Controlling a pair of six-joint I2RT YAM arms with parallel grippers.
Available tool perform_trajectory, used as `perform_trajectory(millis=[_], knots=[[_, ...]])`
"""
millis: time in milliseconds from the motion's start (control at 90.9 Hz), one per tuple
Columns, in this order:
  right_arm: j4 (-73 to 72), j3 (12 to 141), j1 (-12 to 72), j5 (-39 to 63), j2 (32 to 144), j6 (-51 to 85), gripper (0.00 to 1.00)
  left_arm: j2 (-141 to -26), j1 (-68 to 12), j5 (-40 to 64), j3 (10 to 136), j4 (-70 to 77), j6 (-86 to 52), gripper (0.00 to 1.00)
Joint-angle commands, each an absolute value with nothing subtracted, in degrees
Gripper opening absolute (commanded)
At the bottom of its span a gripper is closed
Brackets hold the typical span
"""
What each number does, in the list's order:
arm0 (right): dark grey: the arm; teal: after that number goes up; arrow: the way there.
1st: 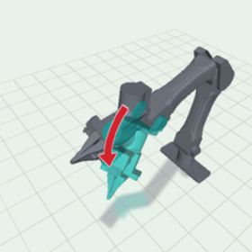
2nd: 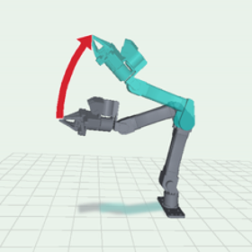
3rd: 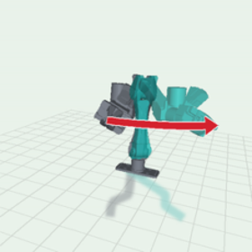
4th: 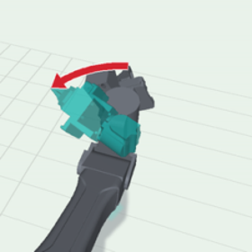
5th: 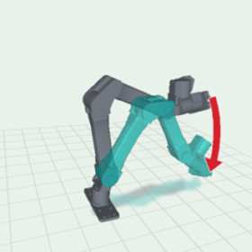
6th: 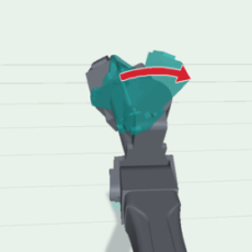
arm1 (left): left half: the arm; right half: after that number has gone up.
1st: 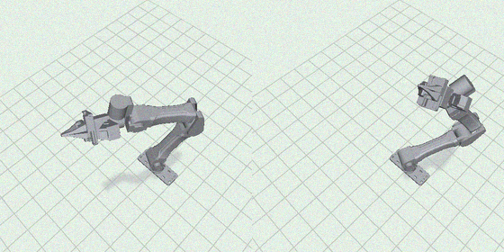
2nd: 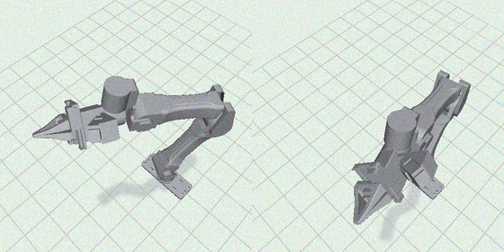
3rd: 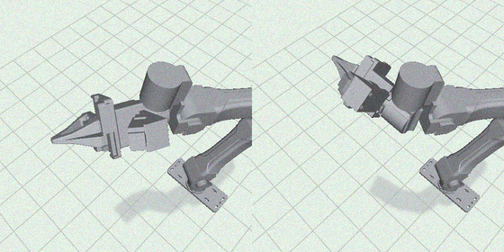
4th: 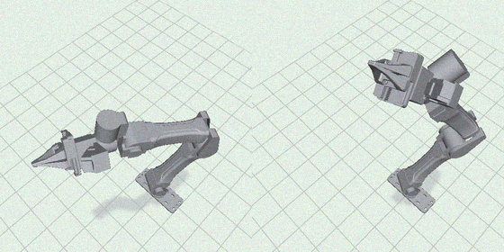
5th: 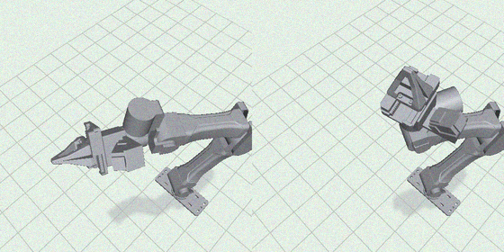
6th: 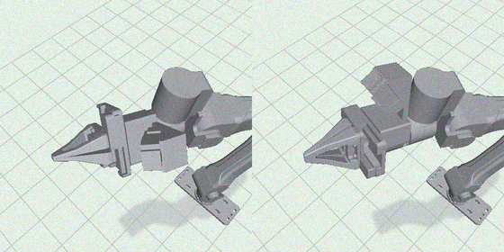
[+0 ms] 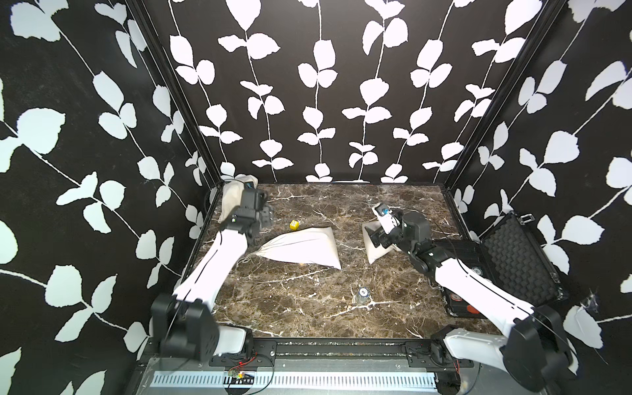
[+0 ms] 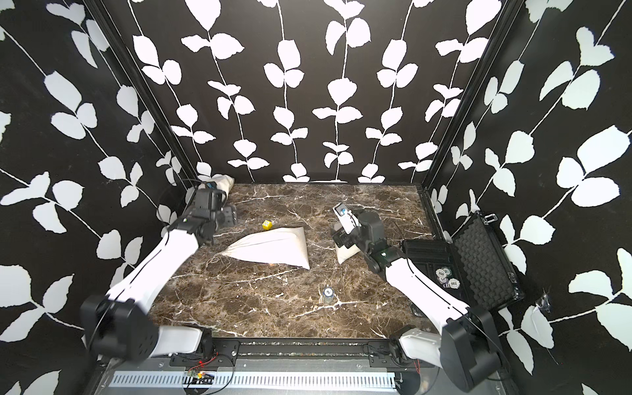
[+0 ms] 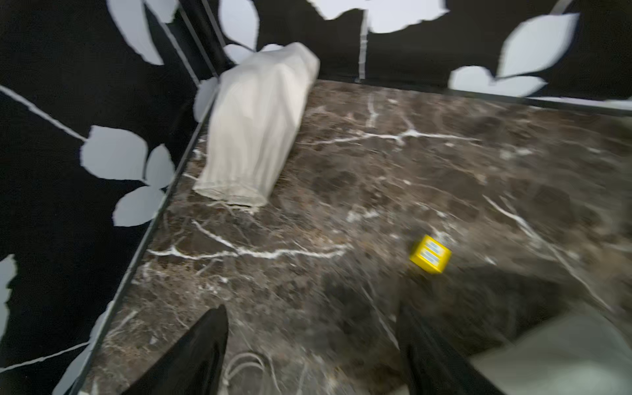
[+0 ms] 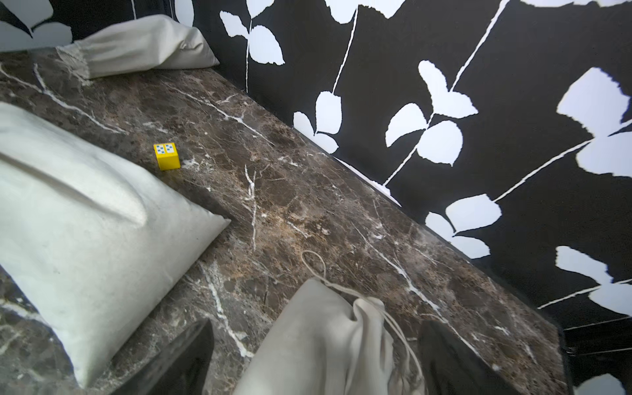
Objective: Close the soil bag
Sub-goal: Pick up the soil bag at the corner of the board.
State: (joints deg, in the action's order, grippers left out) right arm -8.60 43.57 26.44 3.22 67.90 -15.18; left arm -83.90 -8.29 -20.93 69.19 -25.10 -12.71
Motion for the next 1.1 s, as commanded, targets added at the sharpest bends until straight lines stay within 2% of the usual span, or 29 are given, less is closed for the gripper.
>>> perform_trajectory(millis=[0,253,462,506,550,638,682,704,946,1089], knots=[[-14.3,40.1,25.8,1.4,66.3,-15.1,1.0,-92.3,-3.2,-23.0,75.0,-27.1,-9.2,0.89],[-17.3,36.9,25.5,1.8,66.3,-14.9,1.0,-116.1,2.0,-17.6,95.7,-36.3,-5.9,0.94],[-16.9,36.7,25.5,1.7,66.3,-15.4,1.0,-127.8,3.6,-12.8,107.9,-42.1,-5.8,0.9],[-17.0,36.6,25.5,1.5,66.1,-15.6,1.0,-129.6,3.9,-11.7,109.3,-42.7,-5.7,0.84],[-17.0,36.4,25.6,1.2,65.9,-15.7,1.0,-130.8,4.2,-11.2,110.4,-43.3,-5.4,0.7],[-16.9,36.4,25.5,0.8,65.7,-15.9,1.0,-130.9,4.6,-10.9,111.6,-44.1,-4.6,0.25],[-16.8,36.4,25.5,0.5,65.6,-15.9,1.0,-129.5,4.5,-10.6,111.6,-43.8,-3.9,0.06],[-16.7,36.4,25.5,0.3,65.5,-15.9,1.0,-128.5,4.5,-10.2,111.5,-43.5,-3.5,0.0],[-14.7,37.0,25.5,-0.3,65.3,-15.0,1.0,-115.7,4.2,0.8,111.4,-40.5,-2.7,0.0],[-13.9,37.0,25.5,-0.1,64.6,-13.7,1.0,-110.3,1.0,7.8,112.3,-39.8,-5.0,0.0]])
